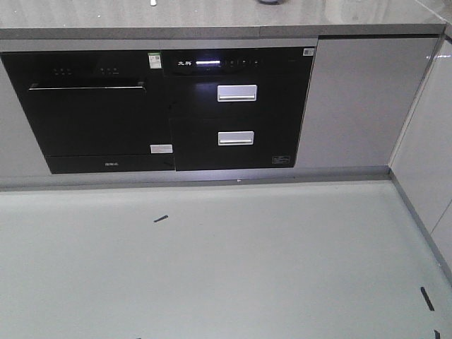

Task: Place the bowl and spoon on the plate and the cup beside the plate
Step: 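Drive the base toward the counter holding the spoon and bowl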

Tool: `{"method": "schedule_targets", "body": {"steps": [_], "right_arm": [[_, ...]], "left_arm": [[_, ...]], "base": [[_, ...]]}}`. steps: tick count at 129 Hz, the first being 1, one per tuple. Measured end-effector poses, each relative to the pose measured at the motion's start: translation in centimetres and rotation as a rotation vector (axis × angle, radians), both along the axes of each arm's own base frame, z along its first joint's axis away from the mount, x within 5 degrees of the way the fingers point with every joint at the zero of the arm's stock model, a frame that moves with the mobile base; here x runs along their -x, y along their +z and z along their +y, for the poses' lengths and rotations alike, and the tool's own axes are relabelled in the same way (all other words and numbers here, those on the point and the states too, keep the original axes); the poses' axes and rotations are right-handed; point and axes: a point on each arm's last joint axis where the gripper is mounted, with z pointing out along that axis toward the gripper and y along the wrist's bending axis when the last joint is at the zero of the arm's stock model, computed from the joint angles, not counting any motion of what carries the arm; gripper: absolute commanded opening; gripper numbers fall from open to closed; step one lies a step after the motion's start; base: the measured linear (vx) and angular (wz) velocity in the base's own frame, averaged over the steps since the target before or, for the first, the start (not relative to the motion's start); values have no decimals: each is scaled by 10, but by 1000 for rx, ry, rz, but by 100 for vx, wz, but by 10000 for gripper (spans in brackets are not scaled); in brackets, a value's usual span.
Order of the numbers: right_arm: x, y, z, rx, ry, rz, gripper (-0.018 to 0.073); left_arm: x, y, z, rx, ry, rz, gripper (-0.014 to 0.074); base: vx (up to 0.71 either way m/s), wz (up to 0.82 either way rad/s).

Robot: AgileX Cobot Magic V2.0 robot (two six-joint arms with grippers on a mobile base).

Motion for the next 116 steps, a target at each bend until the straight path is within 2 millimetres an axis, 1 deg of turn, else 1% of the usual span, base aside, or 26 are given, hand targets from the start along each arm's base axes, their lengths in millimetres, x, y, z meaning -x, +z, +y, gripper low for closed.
{"method": "schedule_targets", "body": {"steps": [116], "right_arm": [[0, 0, 0, 0, 0, 0, -1]], "left_arm": [[0, 0, 0, 0, 0, 0, -6]], "base": [[27, 0]]}}
